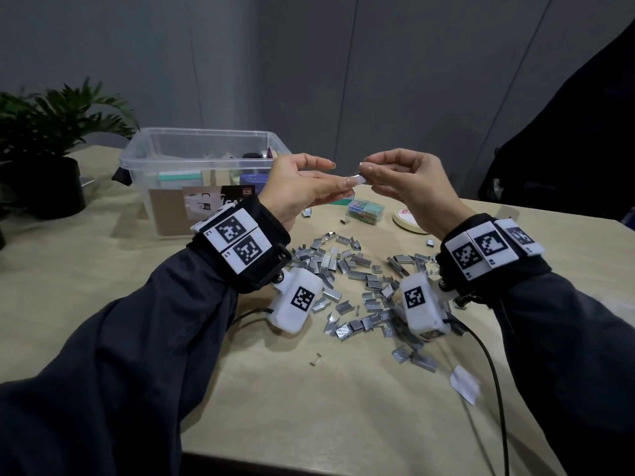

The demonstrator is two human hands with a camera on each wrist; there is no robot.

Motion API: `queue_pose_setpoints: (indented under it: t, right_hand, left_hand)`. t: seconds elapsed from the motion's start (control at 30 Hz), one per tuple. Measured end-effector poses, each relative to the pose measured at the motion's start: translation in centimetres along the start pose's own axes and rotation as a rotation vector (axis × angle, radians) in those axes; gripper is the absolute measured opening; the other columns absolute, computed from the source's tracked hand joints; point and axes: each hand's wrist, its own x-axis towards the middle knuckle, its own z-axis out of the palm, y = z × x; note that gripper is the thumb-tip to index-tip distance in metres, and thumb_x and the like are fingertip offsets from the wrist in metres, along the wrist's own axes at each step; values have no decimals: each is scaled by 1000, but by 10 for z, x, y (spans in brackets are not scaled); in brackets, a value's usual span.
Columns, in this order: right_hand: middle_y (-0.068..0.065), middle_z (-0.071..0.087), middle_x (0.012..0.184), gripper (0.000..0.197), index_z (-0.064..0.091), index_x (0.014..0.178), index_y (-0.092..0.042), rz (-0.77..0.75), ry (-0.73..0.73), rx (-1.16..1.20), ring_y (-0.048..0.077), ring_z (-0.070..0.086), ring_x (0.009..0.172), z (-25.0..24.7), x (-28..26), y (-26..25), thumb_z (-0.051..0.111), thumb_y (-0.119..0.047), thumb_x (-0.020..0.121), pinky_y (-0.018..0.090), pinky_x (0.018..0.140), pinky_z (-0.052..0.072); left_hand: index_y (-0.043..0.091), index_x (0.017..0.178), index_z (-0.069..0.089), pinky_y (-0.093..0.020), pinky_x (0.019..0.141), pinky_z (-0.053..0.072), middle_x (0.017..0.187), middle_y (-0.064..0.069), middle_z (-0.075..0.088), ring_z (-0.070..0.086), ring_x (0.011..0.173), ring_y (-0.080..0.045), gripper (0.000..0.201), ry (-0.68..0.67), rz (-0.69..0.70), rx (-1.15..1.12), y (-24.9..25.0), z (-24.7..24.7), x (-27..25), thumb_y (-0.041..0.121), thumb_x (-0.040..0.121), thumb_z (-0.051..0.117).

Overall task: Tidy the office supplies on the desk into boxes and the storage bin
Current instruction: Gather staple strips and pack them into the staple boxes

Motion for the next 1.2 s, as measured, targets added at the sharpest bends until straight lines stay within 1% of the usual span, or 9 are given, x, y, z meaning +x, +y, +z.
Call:
queue_pose_setpoints:
  t: [0.1, 0.3, 0.47, 0.57, 0.73, 0.83, 1.03, 1.1, 1.2]
  right_hand:
    - [6, 75, 89, 25, 70, 99, -4, 81, -57, 102, 14, 71, 87, -3, 0, -2, 73, -13, 76, 21, 78, 56]
    - [-2, 76, 91, 14, 74, 102, -13, 213, -132, -3, 5, 70, 83, -15, 0, -11, 67, -12, 89, 15, 66, 54]
    - [9, 76, 94, 16, 74, 100, -6, 300, -137, -130, 13, 73, 88, -48, 5, -36, 70, -8, 84, 15, 69, 56]
    - [10, 76, 90, 13, 73, 96, -4, 326, -88, -286, 9, 73, 78, -71, 3, -53, 71, -6, 84, 12, 65, 55]
    - [10, 74, 78, 11, 77, 76, -13, 179, 265, -1004, 22, 72, 76, -130, 14, -52, 85, -8, 70, 35, 77, 61]
    - [13, 73, 73, 12, 78, 73, -9, 282, 254, -1281, 26, 72, 71, -152, 11, -41, 84, -6, 64, 44, 74, 62]
    - [8, 72, 83, 13, 77, 73, -18, 373, 186, -1363, 27, 70, 81, -158, -1, -10, 86, -11, 68, 38, 72, 59]
    - [5, 69, 91, 13, 75, 76, -26, 379, 189, -1453, 28, 65, 88, -155, -1, -5, 85, -20, 71, 34, 67, 50]
    - [7, 68, 99, 13, 76, 86, -24, 381, 198, -1531, 31, 64, 93, -154, 1, 5, 80, -19, 74, 33, 67, 44]
  left_hand:
    - [-3, 108, 53, -25, 66, 59, 91, -24, 71, 73, 76, -28, 41, 18, 36, 28, -1, 0, 2, -7, 74, 76]
    - [-4, 111, 55, -23, 64, 57, 87, -21, 72, 74, 78, -26, 40, -19, 83, 108, 0, 10, 4, -6, 76, 74]
    - [-4, 112, 53, -25, 65, 58, 85, -21, 72, 73, 75, -25, 43, -64, 96, 123, -3, 39, 18, -7, 75, 76]
    - [-6, 111, 53, -28, 66, 60, 87, -23, 70, 72, 75, -25, 43, -91, 71, 116, -6, 65, 31, -9, 75, 76]
    - [-10, 108, 54, -32, 70, 60, 95, -27, 65, 66, 75, -28, 26, -214, -141, 132, -12, 113, 51, 2, 89, 66]
    - [-12, 121, 49, -33, 72, 58, 109, -32, 61, 64, 82, -32, 33, -314, -295, 168, -20, 140, 54, 11, 98, 54]
    - [-4, 138, 35, -44, 88, 50, 135, -39, 41, 51, 120, -48, 44, -396, -566, 16, -42, 173, 50, 25, 105, 39]
    - [-1, 143, 30, -46, 93, 48, 142, -41, 31, 45, 125, -50, 50, -408, -622, -23, -48, 179, 49, 31, 104, 37]
    - [2, 147, 25, -51, 101, 43, 145, -43, 24, 38, 130, -52, 56, -404, -674, -84, -55, 185, 49, 36, 104, 37]
